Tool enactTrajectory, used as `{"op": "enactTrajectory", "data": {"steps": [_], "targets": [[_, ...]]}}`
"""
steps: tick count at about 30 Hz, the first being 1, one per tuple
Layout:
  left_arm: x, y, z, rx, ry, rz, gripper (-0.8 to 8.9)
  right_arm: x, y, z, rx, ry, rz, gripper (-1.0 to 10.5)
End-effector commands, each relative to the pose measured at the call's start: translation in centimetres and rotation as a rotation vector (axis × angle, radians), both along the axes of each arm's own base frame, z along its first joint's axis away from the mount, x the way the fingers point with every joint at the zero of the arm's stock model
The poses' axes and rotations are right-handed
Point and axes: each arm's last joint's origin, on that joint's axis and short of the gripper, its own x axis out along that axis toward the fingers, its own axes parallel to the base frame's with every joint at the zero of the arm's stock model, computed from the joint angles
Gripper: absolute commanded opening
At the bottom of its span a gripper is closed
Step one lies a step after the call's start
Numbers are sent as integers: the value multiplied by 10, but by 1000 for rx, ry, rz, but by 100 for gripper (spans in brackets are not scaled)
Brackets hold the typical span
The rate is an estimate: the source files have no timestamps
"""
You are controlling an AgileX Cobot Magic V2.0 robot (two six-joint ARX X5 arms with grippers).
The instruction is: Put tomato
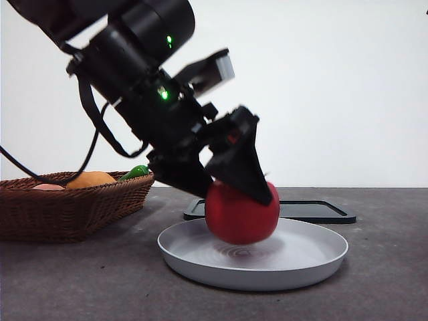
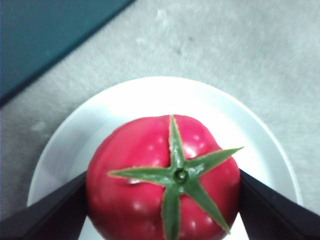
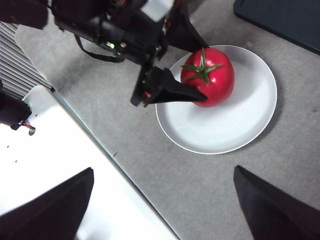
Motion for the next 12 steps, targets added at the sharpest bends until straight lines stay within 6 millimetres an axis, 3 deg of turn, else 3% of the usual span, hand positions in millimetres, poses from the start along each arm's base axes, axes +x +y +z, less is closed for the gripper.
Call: {"op": "enactTrajectory", "data": {"steps": [1, 9, 12], "targets": [[2, -8, -5, -5, -5, -14, 329, 1, 1, 5, 8, -6, 0, 446], [2, -8, -9, 9, 10, -16, 355, 1, 1, 5, 8, -6, 0, 446], [2, -8, -10, 12, 18, -13, 449, 1, 1, 5, 8, -6, 0, 446]]}}
